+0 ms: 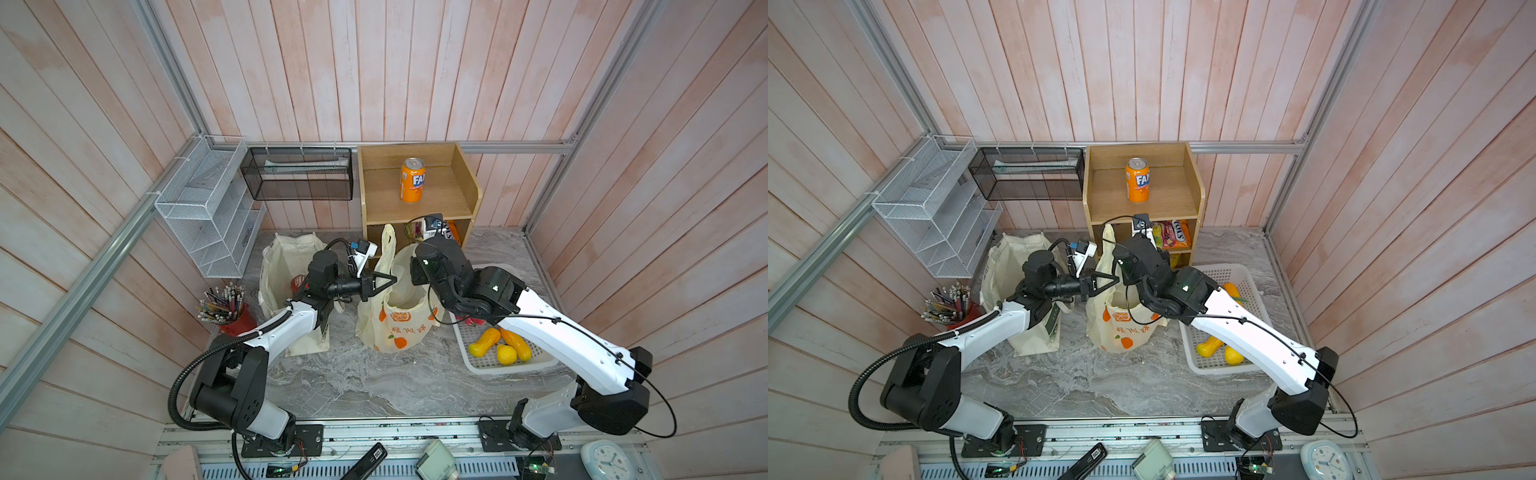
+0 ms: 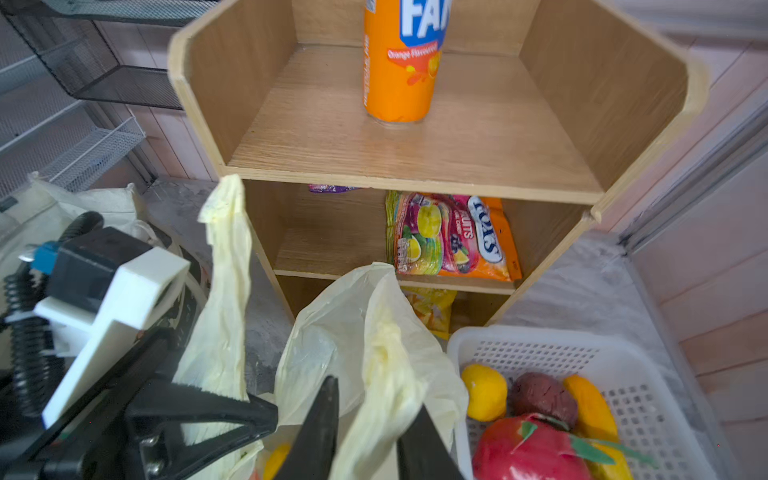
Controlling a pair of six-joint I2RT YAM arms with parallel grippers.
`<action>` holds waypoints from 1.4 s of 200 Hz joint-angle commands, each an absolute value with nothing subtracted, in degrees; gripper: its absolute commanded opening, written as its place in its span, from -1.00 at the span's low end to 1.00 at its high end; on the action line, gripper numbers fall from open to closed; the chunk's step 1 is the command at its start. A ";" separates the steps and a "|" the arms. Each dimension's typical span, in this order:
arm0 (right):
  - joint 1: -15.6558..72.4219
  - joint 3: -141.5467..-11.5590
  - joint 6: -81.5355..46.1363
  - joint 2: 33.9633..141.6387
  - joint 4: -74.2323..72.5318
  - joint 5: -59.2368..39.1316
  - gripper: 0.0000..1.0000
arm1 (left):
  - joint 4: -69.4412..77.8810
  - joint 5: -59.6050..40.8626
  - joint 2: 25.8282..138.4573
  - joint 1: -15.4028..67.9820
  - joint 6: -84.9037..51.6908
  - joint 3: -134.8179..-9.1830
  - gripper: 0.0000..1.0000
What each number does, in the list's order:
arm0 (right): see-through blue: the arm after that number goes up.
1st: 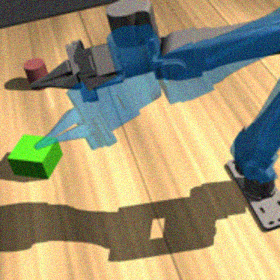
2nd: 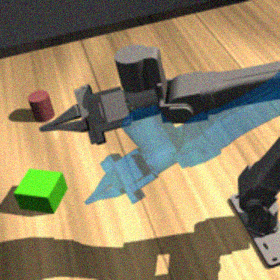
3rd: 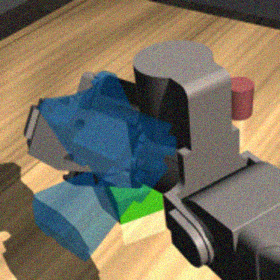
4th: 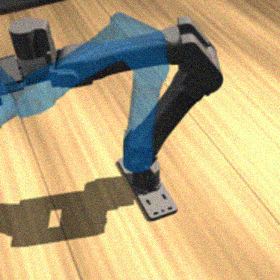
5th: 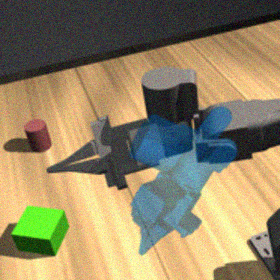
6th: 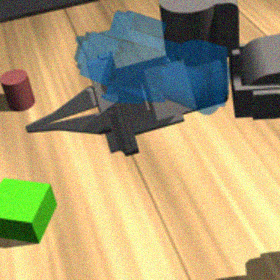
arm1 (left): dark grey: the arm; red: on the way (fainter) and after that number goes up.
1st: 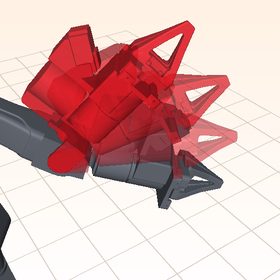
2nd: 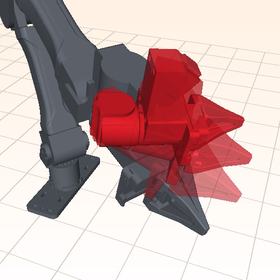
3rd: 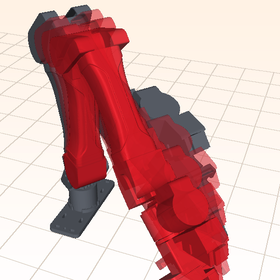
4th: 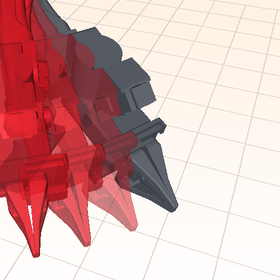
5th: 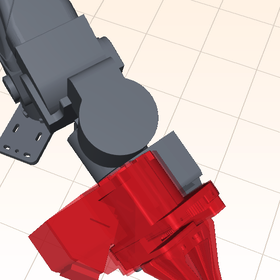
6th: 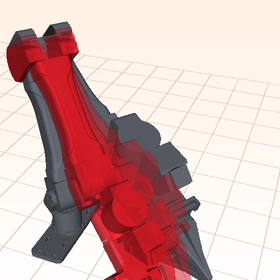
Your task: Place the mixed food into the grocery bags and tie them
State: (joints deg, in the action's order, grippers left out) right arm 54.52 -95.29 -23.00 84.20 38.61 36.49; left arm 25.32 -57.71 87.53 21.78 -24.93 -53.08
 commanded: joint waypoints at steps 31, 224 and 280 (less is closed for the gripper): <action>45.13 -91.76 -19.28 80.11 33.23 13.14 0.19 | 27.16 -63.49 91.30 17.60 -23.57 -54.99 -1.00; 22.45 -53.01 -7.22 60.09 1.20 -32.69 0.66 | 26.46 -66.07 95.26 14.90 -23.38 -58.02 -1.00; 19.43 -53.93 -4.97 68.49 -6.72 -33.74 0.66 | 26.08 -67.87 95.27 14.73 -22.60 -58.41 -1.00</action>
